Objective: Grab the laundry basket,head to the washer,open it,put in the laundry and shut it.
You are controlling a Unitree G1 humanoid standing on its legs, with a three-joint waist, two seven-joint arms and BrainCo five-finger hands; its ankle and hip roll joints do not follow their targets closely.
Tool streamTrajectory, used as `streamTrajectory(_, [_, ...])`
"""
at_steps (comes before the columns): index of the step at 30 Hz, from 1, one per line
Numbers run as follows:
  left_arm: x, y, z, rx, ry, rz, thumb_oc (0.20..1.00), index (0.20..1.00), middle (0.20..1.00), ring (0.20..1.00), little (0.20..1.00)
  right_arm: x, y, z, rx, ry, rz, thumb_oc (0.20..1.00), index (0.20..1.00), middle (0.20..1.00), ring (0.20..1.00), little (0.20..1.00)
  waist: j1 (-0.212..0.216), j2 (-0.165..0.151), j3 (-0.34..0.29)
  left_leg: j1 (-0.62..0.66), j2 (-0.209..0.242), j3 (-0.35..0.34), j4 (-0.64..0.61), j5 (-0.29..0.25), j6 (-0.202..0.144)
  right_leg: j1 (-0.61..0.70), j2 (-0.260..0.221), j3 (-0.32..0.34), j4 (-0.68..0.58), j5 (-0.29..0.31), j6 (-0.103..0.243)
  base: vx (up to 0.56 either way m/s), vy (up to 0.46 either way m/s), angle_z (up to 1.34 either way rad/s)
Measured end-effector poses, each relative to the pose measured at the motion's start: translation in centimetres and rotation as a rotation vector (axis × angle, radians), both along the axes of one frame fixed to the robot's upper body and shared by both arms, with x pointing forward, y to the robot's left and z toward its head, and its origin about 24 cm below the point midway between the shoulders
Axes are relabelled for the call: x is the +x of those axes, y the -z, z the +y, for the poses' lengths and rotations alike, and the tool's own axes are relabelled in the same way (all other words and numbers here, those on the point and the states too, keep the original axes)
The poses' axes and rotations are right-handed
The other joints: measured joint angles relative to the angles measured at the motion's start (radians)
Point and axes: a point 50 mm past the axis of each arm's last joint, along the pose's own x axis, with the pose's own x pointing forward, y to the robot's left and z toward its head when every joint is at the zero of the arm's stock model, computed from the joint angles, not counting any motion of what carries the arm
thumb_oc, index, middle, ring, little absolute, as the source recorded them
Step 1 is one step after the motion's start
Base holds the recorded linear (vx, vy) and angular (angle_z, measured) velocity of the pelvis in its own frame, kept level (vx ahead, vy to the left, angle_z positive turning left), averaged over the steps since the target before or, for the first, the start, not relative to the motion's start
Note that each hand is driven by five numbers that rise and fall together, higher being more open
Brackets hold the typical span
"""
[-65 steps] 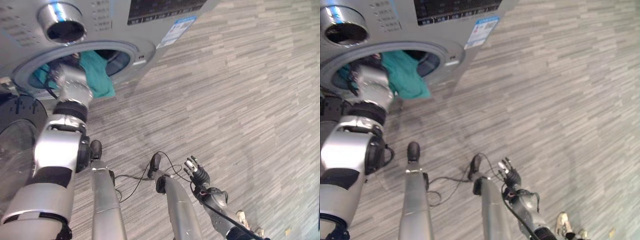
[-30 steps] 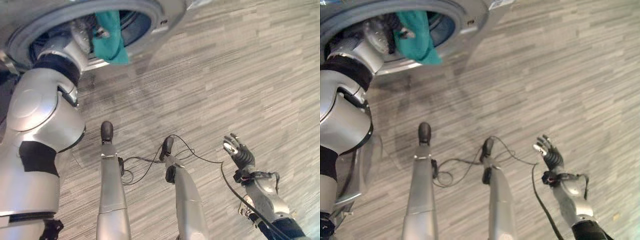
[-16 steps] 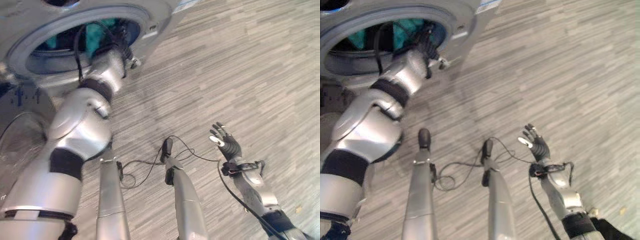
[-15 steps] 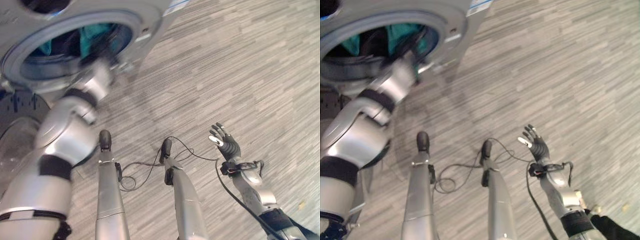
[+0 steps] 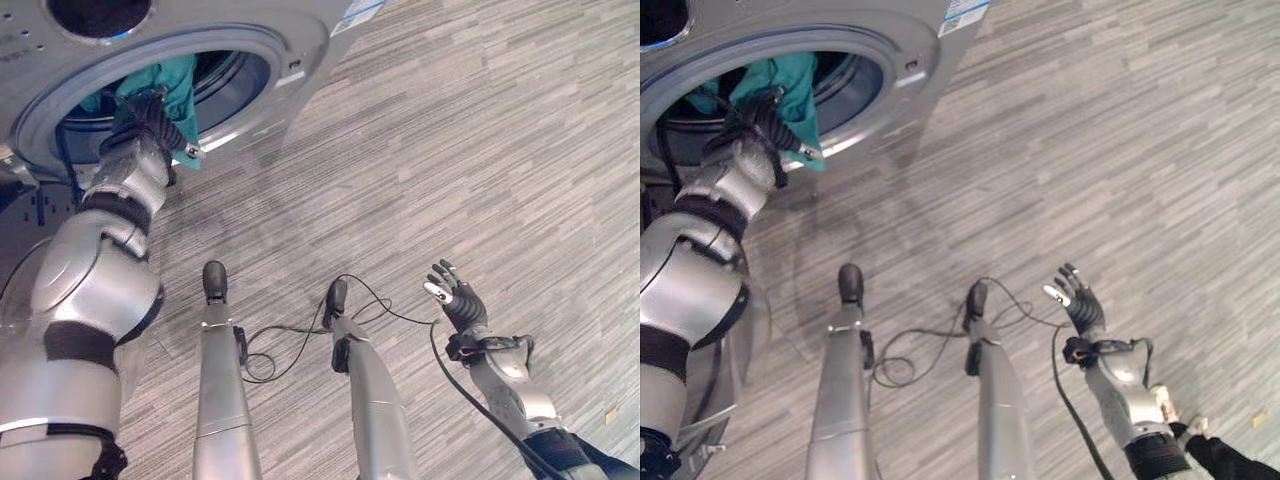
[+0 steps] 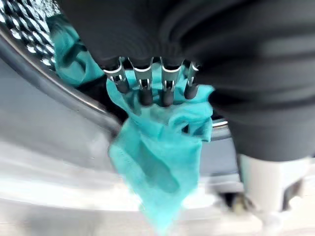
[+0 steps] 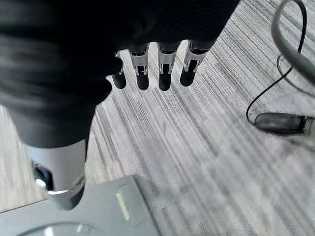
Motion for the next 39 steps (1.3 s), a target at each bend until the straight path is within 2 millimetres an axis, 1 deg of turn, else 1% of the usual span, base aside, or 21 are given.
streamTrajectory(1, [0.0, 0.8, -0.7, -0.035, 0.029, -0.019, 1.000, 1.000, 1.000, 1.000, 1.000, -0.1, 0.0, 0.2, 0.013, -0.002, -0.001, 1.000, 1.000, 1.000, 1.000, 1.000, 0.004, 0.000, 0.000, 0.000, 0.002, 0.001, -0.001, 0.000, 0.000, 0.000, 0.000, 0.000, 0.001, 0.000, 0.000, -0.04, 0.018, 0.04])
streamTrajectory(2, [-0.5, 3.6, -3.1, -0.202, 0.113, -0.071, 1.000, 1.000, 1.000, 1.000, 1.000, -0.5, 0.3, 0.3, 0.023, 0.005, -0.001, 1.000, 1.000, 1.000, 1.000, 1.000, 0.029, 0.002, 0.001, 0.007, 0.000, 0.004, -0.001, 0.000, 0.000, 0.003, -0.003, 0.001, 0.006, -0.004, 0.000, -0.03, -0.006, 0.03])
streamTrajectory(3, [-0.8, 5.7, -4.3, -0.253, 0.132, -0.047, 1.000, 1.000, 1.000, 1.000, 1.000, -0.5, 0.5, 0.5, 0.021, -0.007, 0.007, 1.000, 1.000, 1.000, 1.000, 1.000, 0.038, 0.002, 0.001, 0.015, -0.002, 0.004, -0.002, -0.001, 0.000, 0.009, -0.004, 0.001, 0.005, -0.007, -0.005, -0.04, -0.026, 0.03])
streamTrajectory(4, [-1.5, 8.9, -6.2, -0.344, 0.153, -0.001, 1.000, 1.000, 1.000, 1.000, 1.000, -0.5, 0.6, 0.8, 0.027, -0.012, 0.011, 1.000, 1.000, 1.000, 1.000, 1.000, 0.048, 0.002, 0.001, 0.024, -0.003, 0.004, -0.001, -0.002, 0.001, 0.018, -0.005, 0.001, 0.008, -0.011, -0.010, -0.02, -0.038, 0.04])
streamTrajectory(5, [-2.4, 11.5, -7.2, -0.371, 0.160, 0.053, 1.000, 1.000, 1.000, 1.000, 1.000, -0.4, 0.6, 0.9, 0.030, -0.012, 0.007, 1.000, 1.000, 1.000, 1.000, 1.000, 0.050, 0.002, 0.001, 0.029, -0.003, 0.004, -0.001, -0.002, 0.001, 0.019, -0.008, 0.001, 0.020, -0.019, -0.016, -0.01, -0.044, 0.05])
streamTrajectory(8, [-3.6, 14.2, -8.2, -0.391, 0.173, 0.123, 1.000, 1.000, 1.000, 1.000, 1.000, 0.1, 0.8, 0.7, 0.008, -0.007, 0.012, 1.000, 1.000, 1.000, 1.000, 1.000, 0.052, -0.001, 0.003, 0.054, -0.005, 0.003, -0.004, -0.003, -0.001, 0.030, -0.019, -0.001, 0.052, -0.039, -0.019, 0.00, -0.013, 0.03])
streamTrajectory(12, [-3.9, 13.7, -8.1, -0.410, 0.196, 0.079, 1.000, 1.000, 1.000, 1.000, 1.000, 0.2, 1.6, 0.6, -0.018, 0.002, 0.040, 1.000, 1.000, 1.000, 1.000, 1.000, 0.055, 0.000, 0.022, 0.127, -0.003, 0.003, -0.036, 0.011, -0.015, 0.075, -0.020, 0.001, 0.070, -0.048, -0.019, -0.02, -0.127, 0.00])
streamTrajectory(13, [-4.2, 12.0, -8.3, -0.448, 0.255, 0.045, 1.000, 1.000, 1.000, 1.000, 1.000, 0.7, 2.9, 0.2, -0.020, 0.026, 0.082, 1.000, 1.000, 1.000, 1.000, 1.000, 0.075, 0.023, 0.032, 0.151, 0.008, 0.004, -0.015, 0.005, -0.011, 0.086, -0.024, -0.057, 0.168, -0.092, -0.074, -0.02, -0.105, 0.00])
streamTrajectory(14, [-4.7, 10.1, -9.8, -0.464, 0.382, -0.014, 1.000, 1.000, 1.000, 1.000, 1.000, 0.9, 4.0, 0.0, -0.001, 0.066, 0.133, 1.000, 1.000, 1.000, 1.000, 1.000, 0.080, 0.014, 0.045, 0.183, 0.003, 0.000, -0.018, 0.002, -0.020, 0.116, -0.030, -0.069, 0.180, -0.119, -0.072, -0.01, -0.116, 0.05])
streamTrajectory(15, [-5.0, 8.2, -10.6, -0.485, 0.481, -0.096, 1.000, 1.000, 1.000, 1.000, 1.000, 0.8, 4.8, -0.2, -0.015, 0.070, 0.180, 1.000, 1.000, 1.000, 1.000, 1.000, 0.123, 0.023, 0.069, 0.244, -0.001, 0.004, -0.040, 0.010, -0.028, 0.162, -0.041, -0.063, 0.177, -0.119, -0.033, -0.04, -0.086, 0.06])
streamTrajectory(16, [-5.9, 7.7, -10.2, -0.616, 0.497, -0.180, 1.000, 1.000, 1.000, 1.000, 1.000, 0.5, 5.6, 1.1, -0.033, -0.007, 0.220, 1.000, 1.000, 1.000, 1.000, 1.000, 0.157, 0.061, 0.113, 0.390, 0.003, 0.016, -0.085, 0.012, -0.032, 0.297, -0.037, -0.061, 0.152, -0.121, -0.031, -0.01, -0.077, -0.01])
streamTrajectory(17, [-7.0, 9.4, -9.2, -0.725, 0.456, -0.175, 1.000, 1.000, 1.000, 1.000, 1.000, 0.0, 6.7, 2.0, -0.028, -0.042, 0.252, 1.000, 1.000, 1.000, 1.000, 1.000, 0.156, 0.071, 0.126, 0.494, 0.002, 0.030, -0.119, 0.012, -0.034, 0.385, -0.038, -0.058, 0.130, -0.125, -0.033, 0.02, -0.049, -0.05])
streamTrajectory(18, [-9.3, 13.9, -8.1, -0.839, 0.356, -0.079, 1.000, 1.000, 1.000, 1.000, 1.000, -2.2, 9.3, 2.5, -0.037, -0.068, 0.358, 1.000, 1.000, 1.000, 1.000, 1.000, 0.166, 0.123, 0.114, 0.643, 0.001, 0.032, -0.183, 0.009, -0.038, 0.528, -0.036, -0.063, 0.076, -0.141, -0.035, 0.05, -0.012, 0.03])
streamTrajectory(19, [-10.3, 15.5, -7.9, -0.854, 0.326, -0.031, 1.000, 1.000, 1.000, 1.000, 1.000, -3.1, 10.0, 2.4, -0.041, -0.076, 0.395, 1.000, 1.000, 1.000, 1.000, 1.000, 0.174, 0.137, 0.102, 0.682, 0.000, 0.031, -0.205, 0.007, -0.040, 0.564, -0.035, -0.065, 0.066, -0.154, -0.037, 0.04, 0.003, 0.09])
streamTrajectory(20, [-12.3, 18.0, -7.4, -0.860, 0.290, 0.062, 1.000, 1.000, 1.000, 1.000, 1.000, -4.5, 10.9, 2.2, -0.042, -0.074, 0.440, 1.000, 1.000, 1.000, 1.000, 1.000, 0.184, 0.168, 0.081, 0.726, 0.004, 0.031, -0.231, 0.005, -0.038, 0.594, -0.034, -0.066, 0.069, -0.168, -0.039, 0.01, 0.005, 0.05])
streamTrajectory(22, [-13.6, 19.9, -6.6, -0.878, 0.234, 0.136, 1.000, 1.000, 1.000, 1.000, 1.000, -4.9, 11.3, 1.9, -0.047, -0.068, 0.462, 1.000, 1.000, 1.000, 1.000, 1.000, 0.187, 0.187, 0.069, 0.723, 0.015, 0.025, -0.258, 0.018, -0.045, 0.572, -0.028, -0.067, 0.087, -0.177, -0.047, 0.00, 0.005, -0.02])
streamTrajectory(24, [-13.7, 20.3, -6.6, -0.893, 0.218, 0.152, 1.000, 1.000, 1.000, 1.000, 1.000, -4.5, 11.1, 1.8, -0.049, -0.066, 0.459, 1.000, 1.000, 1.000, 1.000, 1.000, 0.181, 0.184, 0.070, 0.705, 0.022, 0.021, -0.263, 0.032, -0.054, 0.542, -0.022, -0.069, 0.115, -0.180, -0.058, 0.00, 0.000, 0.00])
streamTrajectory(27, [-13.4, 20.3, -7.2, -0.894, 0.257, 0.179, 1.000, 1.000, 1.000, 1.000, 1.000, -4.1, 10.9, 1.6, -0.050, -0.055, 0.450, 1.000, 1.000, 1.000, 1.000, 1.000, 0.164, 0.149, 0.089, 0.701, 0.031, 0.013, -0.262, 0.039, -0.062, 0.534, -0.012, -0.073, 0.130, -0.186, -0.069, 0.00, 0.004, 0.01])
streamTrajectory(28, [-13.2, 20.1, -7.4, -0.896, 0.269, 0.178, 1.000, 1.000, 1.000, 1.000, 1.000, -4.1, 10.9, 1.3, -0.057, -0.053, 0.451, 1.000, 1.000, 1.000, 1.000, 1.000, 0.163, 0.148, 0.089, 0.700, 0.033, 0.009, -0.262, 0.040, -0.063, 0.535, -0.013, -0.074, 0.129, -0.186, -0.070, 0.00, 0.012, 0.05])
streamTrajectory(33, [-12.6, 19.2, -6.9, -0.896, 0.269, 0.140, 1.000, 1.000, 1.000, 1.000, 1.000, -4.2, 10.8, 1.3, -0.062, -0.056, 0.451, 1.000, 1.000, 1.000, 1.000, 1.000, 0.170, 0.162, 0.096, 0.701, 0.029, 0.003, -0.260, 0.042, -0.067, 0.540, -0.016, -0.083, 0.131, -0.183, -0.065, 0.01, 0.001, 0.05])
streamTrajectory(39, [-13.7, 20.2, -6.2, -0.902, 0.247, 0.178, 1.000, 1.000, 1.000, 1.000, 1.000, -4.1, 10.6, 1.3, -0.061, -0.059, 0.440, 1.000, 1.000, 1.000, 1.000, 1.000, 0.180, 0.187, 0.103, 0.739, 0.028, -0.001, -0.270, 0.043, -0.068, 0.587, -0.017, -0.094, 0.117, -0.186, -0.069, 0.02, -0.010, 0.03])
